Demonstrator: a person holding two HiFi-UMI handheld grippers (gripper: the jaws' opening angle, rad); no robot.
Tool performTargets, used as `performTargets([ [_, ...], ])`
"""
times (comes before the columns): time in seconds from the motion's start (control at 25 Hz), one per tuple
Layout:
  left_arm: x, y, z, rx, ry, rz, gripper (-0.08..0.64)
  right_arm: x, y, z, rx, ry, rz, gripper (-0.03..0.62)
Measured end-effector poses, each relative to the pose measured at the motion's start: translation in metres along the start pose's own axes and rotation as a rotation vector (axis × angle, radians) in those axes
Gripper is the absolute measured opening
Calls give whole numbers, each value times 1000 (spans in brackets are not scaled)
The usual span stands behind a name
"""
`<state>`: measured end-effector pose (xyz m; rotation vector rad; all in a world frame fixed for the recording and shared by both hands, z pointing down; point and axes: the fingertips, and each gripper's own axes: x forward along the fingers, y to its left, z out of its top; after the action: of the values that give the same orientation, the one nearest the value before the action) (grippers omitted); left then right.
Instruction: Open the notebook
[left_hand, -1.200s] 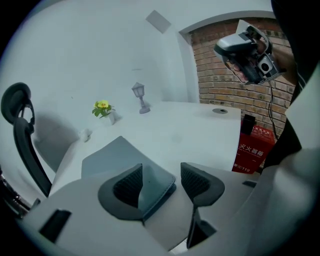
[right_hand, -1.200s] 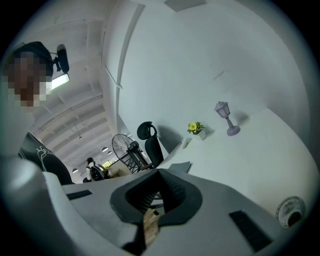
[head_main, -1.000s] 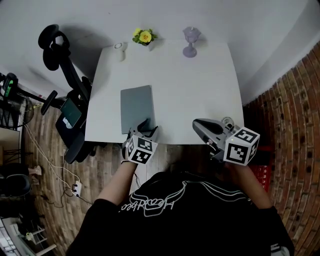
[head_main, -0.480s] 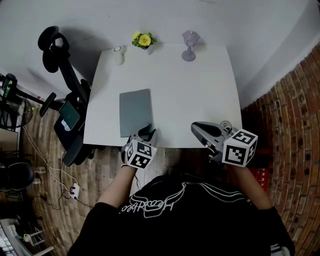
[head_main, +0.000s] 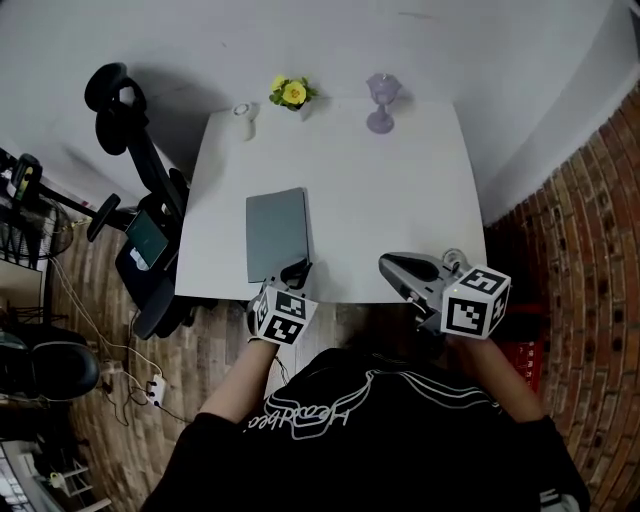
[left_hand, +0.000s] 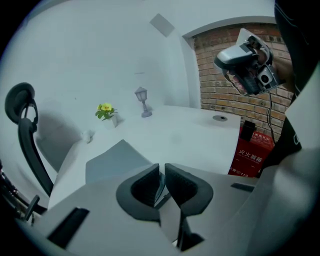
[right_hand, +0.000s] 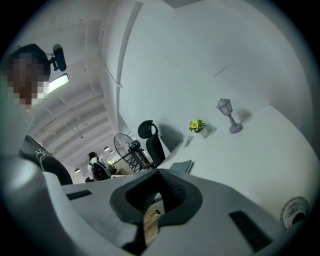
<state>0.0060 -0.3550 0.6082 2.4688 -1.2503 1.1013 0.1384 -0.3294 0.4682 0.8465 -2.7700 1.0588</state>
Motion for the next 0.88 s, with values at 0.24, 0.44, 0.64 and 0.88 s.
performTargets([
  [0.24,-3,3,3,-34,8,-5,49,4,3,-1,18,1,-1,0],
  [0.44,-9,8,9,-37,-4,-9,44,12,10,0,20,-5,7,0],
  [0.64,-21,16,16,-23,-19,-10,43,17,23,5,11,-16,10,0],
  [0.88,-37,26,24,-31,-37,-12,42,22,36,16,-2,-32,-3,0],
])
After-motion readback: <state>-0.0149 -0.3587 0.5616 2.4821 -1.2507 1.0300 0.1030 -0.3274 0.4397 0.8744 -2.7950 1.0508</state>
